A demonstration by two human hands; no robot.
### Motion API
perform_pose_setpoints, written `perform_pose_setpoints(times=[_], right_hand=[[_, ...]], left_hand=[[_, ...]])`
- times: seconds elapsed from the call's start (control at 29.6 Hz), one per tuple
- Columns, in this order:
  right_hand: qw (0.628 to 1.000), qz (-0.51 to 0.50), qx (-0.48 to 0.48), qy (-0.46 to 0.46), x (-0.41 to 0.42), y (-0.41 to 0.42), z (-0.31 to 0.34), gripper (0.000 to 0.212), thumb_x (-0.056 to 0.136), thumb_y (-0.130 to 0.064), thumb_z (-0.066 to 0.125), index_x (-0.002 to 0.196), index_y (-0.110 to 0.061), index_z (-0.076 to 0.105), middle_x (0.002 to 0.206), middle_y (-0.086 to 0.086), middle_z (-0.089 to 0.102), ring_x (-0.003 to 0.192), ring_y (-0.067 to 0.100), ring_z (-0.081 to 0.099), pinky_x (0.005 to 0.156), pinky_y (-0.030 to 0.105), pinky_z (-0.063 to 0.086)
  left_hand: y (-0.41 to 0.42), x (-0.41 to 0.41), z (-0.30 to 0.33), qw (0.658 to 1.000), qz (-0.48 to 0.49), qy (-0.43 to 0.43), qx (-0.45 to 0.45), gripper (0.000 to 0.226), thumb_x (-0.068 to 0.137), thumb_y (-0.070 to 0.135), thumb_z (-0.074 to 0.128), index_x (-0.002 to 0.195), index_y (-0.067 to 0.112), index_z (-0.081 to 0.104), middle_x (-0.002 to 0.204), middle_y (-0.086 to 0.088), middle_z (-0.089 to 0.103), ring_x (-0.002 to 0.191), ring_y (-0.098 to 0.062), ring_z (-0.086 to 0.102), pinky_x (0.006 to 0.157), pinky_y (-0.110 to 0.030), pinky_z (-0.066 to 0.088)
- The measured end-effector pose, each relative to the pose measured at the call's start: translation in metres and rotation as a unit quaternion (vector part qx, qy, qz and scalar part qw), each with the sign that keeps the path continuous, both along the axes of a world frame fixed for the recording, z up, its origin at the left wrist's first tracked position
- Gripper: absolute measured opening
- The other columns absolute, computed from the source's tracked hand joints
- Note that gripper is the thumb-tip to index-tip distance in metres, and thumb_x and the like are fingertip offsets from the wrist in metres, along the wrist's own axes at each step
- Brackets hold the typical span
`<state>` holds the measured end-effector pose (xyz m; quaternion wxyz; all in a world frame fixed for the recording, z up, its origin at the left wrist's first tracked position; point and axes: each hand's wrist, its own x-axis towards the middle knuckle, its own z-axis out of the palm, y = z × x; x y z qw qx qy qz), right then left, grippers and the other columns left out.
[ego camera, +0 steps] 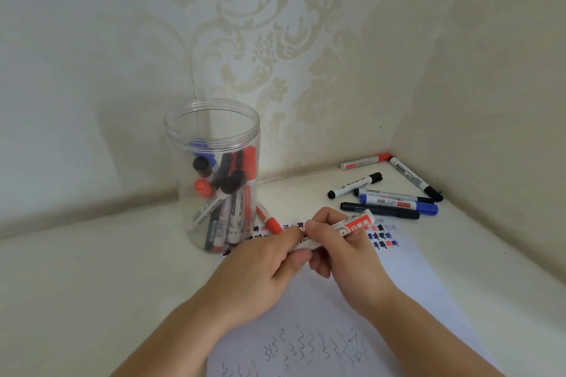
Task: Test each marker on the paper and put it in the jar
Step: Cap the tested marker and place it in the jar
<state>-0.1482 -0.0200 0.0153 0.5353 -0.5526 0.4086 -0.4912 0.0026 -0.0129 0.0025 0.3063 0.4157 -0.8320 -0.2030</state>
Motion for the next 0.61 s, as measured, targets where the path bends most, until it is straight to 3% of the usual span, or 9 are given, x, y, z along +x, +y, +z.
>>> perform_pose_setpoints(times=[0.13, 0.3, 0.37, 0.44, 0.51, 0.61], right_hand=[[1.0, 0.009, -0.02, 0.009, -0.002, 0.001, -0.001, 0.018, 0.079, -0.017, 0.053, 0.064, -0.006, 0.052, 0.049, 0.004, 0.053, 0.043, 0.013, 0.045, 0.041, 0.022, 0.034], [1.0, -0.013, 0.019, -0.018, -0.012, -0.005, 0.006, 0.022, 0.086, -0.016, 0.055, 0.071, -0.005, 0.068, 0.057, 0.016, 0.062, 0.045, 0.022, 0.053, 0.043, 0.028, 0.045], [0.997, -0.05, 0.062, -0.019, -0.025, -0.01, 0.013, 0.025, 0.09, -0.016, 0.055, 0.073, -0.003, 0.067, 0.056, 0.014, 0.06, 0.043, 0.02, 0.052, 0.043, 0.026, 0.045], [0.993, -0.066, 0.084, 0.045, -0.032, -0.014, 0.016, 0.021, 0.086, -0.02, 0.062, 0.071, -0.004, 0.061, 0.051, 0.004, 0.055, 0.041, 0.013, 0.043, 0.043, 0.022, 0.039], [0.987, -0.065, 0.092, 0.112, -0.029, -0.017, 0.012, 0.022, 0.081, -0.019, 0.069, 0.068, -0.009, 0.054, 0.045, -0.005, 0.051, 0.041, 0.009, 0.034, 0.042, 0.02, 0.033], [0.984, -0.052, 0.095, 0.141, -0.012, -0.019, 0.005, 0.015, 0.081, -0.01, 0.068, 0.073, -0.008, 0.056, 0.049, -0.002, 0.057, 0.038, 0.007, 0.042, 0.038, 0.018, 0.035]], left_hand=[[-0.001, 0.004, -0.002, 0.999, 0.018, -0.026, -0.027, 0.018, 0.087, 0.05, 0.035, 0.101, 0.04, 0.042, 0.056, 0.017, 0.052, 0.049, -0.004, 0.045, 0.044, -0.02, 0.027], [-0.001, 0.012, 0.002, 0.992, 0.049, 0.072, 0.095, 0.035, 0.081, 0.063, 0.033, 0.103, 0.038, 0.045, 0.071, 0.012, 0.059, 0.061, 0.0, 0.052, 0.058, -0.015, 0.036], [0.0, 0.018, 0.005, 0.977, 0.061, 0.129, 0.159, 0.029, 0.089, 0.053, 0.03, 0.1, 0.033, 0.048, 0.076, 0.008, 0.062, 0.058, -0.001, 0.048, 0.06, -0.018, 0.038], [0.0, 0.023, 0.007, 0.961, 0.039, 0.18, 0.206, 0.019, 0.097, 0.028, 0.033, 0.099, 0.025, 0.052, 0.079, 0.006, 0.065, 0.059, -0.006, 0.046, 0.059, -0.02, 0.039], [-0.001, 0.024, 0.009, 0.955, 0.014, 0.177, 0.236, 0.021, 0.096, 0.013, 0.034, 0.1, 0.023, 0.052, 0.086, 0.007, 0.067, 0.063, -0.008, 0.048, 0.061, -0.018, 0.04], [-0.004, 0.025, 0.008, 0.968, 0.005, 0.126, 0.217, 0.015, 0.095, 0.019, 0.039, 0.105, 0.027, 0.046, 0.093, 0.017, 0.067, 0.068, -0.002, 0.053, 0.068, -0.018, 0.044]])
